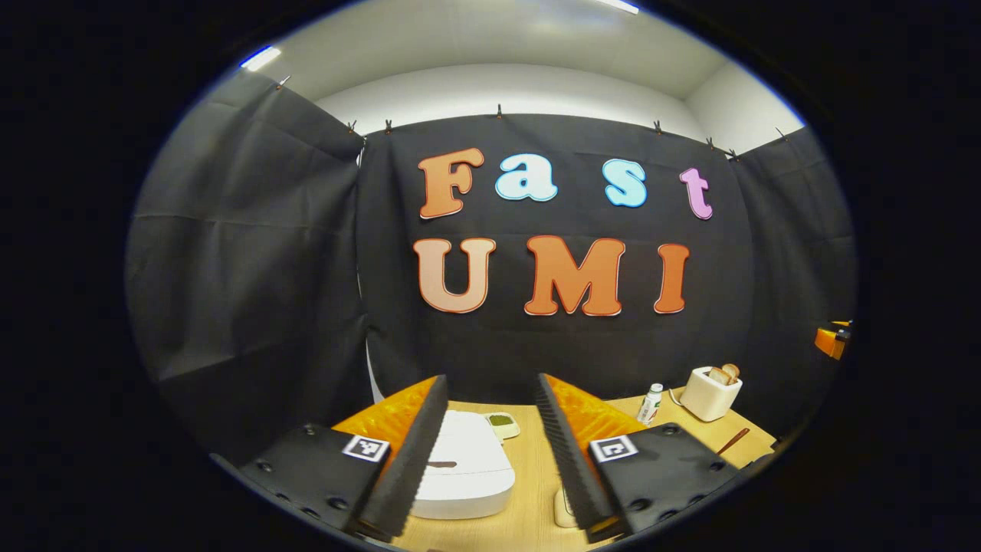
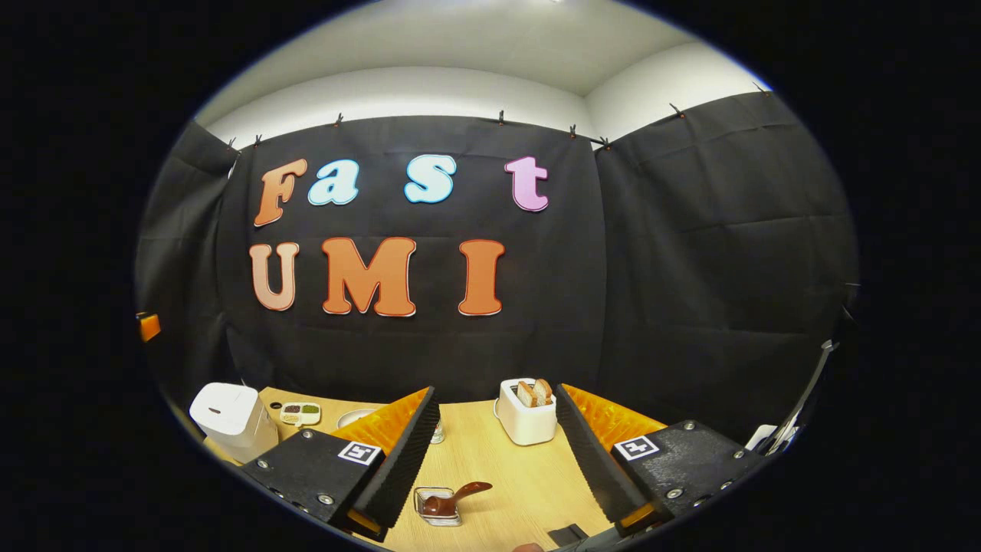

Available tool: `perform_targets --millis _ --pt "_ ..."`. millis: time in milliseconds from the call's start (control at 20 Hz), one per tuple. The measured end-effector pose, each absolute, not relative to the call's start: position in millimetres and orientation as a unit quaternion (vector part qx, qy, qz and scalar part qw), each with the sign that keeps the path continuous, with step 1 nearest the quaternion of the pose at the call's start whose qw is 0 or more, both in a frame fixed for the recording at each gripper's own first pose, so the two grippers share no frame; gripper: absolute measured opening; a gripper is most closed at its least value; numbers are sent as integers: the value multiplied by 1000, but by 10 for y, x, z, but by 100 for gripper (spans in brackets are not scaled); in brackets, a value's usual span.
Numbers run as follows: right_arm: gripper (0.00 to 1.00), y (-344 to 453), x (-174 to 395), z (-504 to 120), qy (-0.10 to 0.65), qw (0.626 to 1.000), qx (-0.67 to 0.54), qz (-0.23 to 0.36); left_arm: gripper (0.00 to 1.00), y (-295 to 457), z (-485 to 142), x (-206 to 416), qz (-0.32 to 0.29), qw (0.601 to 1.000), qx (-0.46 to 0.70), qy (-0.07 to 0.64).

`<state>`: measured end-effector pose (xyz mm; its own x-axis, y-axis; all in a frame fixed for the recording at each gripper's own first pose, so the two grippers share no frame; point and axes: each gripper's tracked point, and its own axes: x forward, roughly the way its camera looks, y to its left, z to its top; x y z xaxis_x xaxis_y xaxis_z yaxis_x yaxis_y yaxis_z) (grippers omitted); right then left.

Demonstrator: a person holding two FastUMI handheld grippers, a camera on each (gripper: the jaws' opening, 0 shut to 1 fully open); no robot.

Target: Close the left gripper, press the button to open the rice cooker; take a wooden spoon from the chopstick holder with the right hand, scoop a spoonful of rice and pour it into the rice cooker, then put the wooden spoon back into the chopstick holder.

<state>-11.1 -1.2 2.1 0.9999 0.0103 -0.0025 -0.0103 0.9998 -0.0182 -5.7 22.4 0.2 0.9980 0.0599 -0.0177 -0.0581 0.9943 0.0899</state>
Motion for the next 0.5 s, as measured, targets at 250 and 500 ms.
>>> perform_targets --millis 250,500 --pt "95 0 -118 8 -1 1000 -22 7 35 276 -61 -55 40 998 28 27" --pt "95 58 -109 -4 1 1000 -20 14 7 395 -68 -54 61 997 38 26"
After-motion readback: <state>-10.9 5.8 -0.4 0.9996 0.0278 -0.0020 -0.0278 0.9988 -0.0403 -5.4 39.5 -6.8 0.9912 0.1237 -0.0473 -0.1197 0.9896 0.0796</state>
